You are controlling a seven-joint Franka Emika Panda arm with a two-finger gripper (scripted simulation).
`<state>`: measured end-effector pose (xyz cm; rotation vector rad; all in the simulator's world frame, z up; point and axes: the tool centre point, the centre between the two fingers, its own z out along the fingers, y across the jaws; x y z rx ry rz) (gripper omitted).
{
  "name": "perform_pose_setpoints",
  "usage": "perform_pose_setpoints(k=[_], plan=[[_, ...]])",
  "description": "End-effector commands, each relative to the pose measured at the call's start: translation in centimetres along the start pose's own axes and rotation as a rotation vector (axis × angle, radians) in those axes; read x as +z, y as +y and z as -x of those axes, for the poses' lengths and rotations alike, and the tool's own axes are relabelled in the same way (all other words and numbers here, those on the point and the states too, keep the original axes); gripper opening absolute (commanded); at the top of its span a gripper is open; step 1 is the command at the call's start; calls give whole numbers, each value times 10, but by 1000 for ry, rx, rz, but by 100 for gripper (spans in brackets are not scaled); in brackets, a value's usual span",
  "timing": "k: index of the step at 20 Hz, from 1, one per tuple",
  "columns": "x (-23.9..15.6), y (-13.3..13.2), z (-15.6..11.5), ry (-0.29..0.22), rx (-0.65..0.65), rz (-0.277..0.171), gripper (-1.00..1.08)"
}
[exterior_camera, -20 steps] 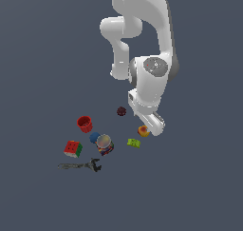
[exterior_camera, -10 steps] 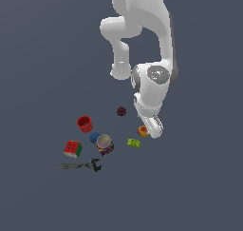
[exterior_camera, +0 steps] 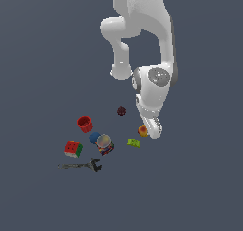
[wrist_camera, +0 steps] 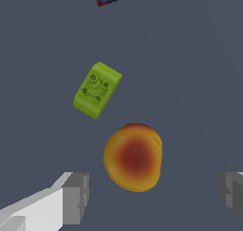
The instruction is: Pick up a designated object from a clutter of objects.
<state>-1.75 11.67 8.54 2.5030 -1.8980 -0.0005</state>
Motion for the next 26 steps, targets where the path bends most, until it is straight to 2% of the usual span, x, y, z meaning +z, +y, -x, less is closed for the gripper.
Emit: perform_pose_setpoints(k=[1, 20, 21, 26], plan=[[0, 0, 0, 0, 0, 0, 100], [51, 0, 0, 0, 4, 0, 100], [51, 0, 0, 0, 4, 0, -100], [51, 0, 0, 0, 4, 0, -100]])
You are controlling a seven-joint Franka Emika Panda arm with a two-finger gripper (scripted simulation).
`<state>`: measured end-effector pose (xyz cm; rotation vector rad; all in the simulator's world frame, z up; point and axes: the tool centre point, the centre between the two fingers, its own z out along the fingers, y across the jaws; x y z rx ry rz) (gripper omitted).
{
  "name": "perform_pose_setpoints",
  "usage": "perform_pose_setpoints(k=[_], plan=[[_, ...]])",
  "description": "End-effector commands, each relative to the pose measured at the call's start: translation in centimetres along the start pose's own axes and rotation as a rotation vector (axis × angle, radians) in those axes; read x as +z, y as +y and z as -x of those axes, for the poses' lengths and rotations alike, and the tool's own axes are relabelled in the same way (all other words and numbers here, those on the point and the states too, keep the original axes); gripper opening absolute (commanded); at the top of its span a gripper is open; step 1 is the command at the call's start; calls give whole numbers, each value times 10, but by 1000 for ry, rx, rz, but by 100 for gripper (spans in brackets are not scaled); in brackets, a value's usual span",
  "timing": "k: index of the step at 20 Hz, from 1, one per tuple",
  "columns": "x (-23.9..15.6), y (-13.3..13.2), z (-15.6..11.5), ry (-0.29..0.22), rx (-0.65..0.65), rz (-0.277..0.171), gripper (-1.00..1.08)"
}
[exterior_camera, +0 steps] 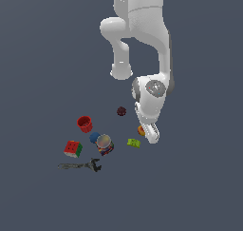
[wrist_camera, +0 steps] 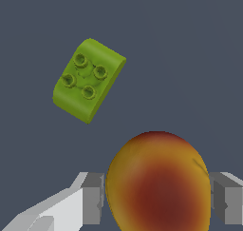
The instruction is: Pick up a designated object from a clutter of objects.
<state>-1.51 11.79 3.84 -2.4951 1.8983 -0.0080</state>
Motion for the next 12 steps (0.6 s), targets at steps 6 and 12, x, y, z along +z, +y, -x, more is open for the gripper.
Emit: perform_pose_setpoints(k=[6, 12], plan=[[0, 0, 0, 0, 0, 0, -100], [-13, -4, -8, 0, 0, 0, -100]])
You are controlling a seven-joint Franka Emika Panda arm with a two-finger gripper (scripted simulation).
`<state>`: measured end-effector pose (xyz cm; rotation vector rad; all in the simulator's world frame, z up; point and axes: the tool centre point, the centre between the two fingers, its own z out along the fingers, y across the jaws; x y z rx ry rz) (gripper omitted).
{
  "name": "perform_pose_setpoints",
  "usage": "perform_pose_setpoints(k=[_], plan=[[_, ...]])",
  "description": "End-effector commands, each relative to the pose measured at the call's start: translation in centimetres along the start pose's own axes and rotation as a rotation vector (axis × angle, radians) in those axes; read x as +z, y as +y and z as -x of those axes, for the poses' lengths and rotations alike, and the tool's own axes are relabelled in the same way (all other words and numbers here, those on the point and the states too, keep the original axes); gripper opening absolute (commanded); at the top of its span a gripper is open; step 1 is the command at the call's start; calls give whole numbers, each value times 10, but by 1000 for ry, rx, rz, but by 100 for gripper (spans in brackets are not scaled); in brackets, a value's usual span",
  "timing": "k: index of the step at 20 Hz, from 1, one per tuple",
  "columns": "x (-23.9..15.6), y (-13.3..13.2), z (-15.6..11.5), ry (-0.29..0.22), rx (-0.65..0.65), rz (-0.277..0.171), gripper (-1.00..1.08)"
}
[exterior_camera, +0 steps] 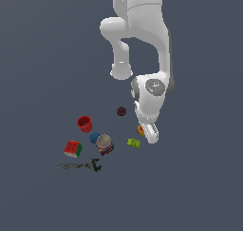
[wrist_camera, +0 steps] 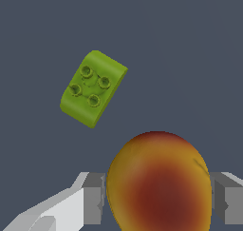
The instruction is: Pick up a designated object from a clutter of objects.
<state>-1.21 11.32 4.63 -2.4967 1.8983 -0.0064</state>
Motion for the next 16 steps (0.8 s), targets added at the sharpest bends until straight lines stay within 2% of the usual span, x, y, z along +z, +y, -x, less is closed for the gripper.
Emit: perform_pose_setpoints(k=[1, 8, 16], plan=[[-9, -3, -6, 0, 1, -2, -100], [-49, -14, -32, 0, 1, -1, -100], [-119, -33, -77, -2, 0, 1, -100]])
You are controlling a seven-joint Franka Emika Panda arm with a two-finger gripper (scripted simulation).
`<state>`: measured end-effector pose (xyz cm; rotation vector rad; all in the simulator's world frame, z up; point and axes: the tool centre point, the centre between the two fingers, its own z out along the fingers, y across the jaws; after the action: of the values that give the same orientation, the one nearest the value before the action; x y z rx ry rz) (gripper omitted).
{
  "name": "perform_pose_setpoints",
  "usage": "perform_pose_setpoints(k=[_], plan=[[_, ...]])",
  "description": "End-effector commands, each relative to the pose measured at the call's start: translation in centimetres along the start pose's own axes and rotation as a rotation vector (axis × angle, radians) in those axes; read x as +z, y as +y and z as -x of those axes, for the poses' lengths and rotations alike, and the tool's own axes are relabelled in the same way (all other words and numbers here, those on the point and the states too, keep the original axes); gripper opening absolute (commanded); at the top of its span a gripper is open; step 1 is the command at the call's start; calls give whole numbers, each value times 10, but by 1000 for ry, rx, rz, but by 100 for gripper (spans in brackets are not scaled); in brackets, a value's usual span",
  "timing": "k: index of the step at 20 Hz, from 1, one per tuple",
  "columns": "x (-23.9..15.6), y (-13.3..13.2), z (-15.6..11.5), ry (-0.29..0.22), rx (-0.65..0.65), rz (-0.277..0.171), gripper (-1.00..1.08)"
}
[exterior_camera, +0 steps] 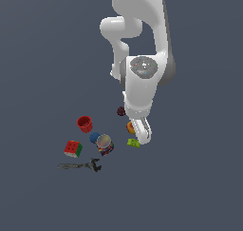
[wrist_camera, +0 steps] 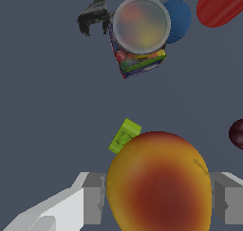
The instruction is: Pick up a designated object from a clutter of objects.
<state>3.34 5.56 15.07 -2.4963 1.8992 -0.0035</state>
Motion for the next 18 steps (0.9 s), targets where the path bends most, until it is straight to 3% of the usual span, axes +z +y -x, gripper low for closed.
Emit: perform_pose_setpoints(k=[1, 18], plan=[[-24, -6, -15, 0, 0, 0, -100], [-162, -50, -105, 1, 0, 3, -100]])
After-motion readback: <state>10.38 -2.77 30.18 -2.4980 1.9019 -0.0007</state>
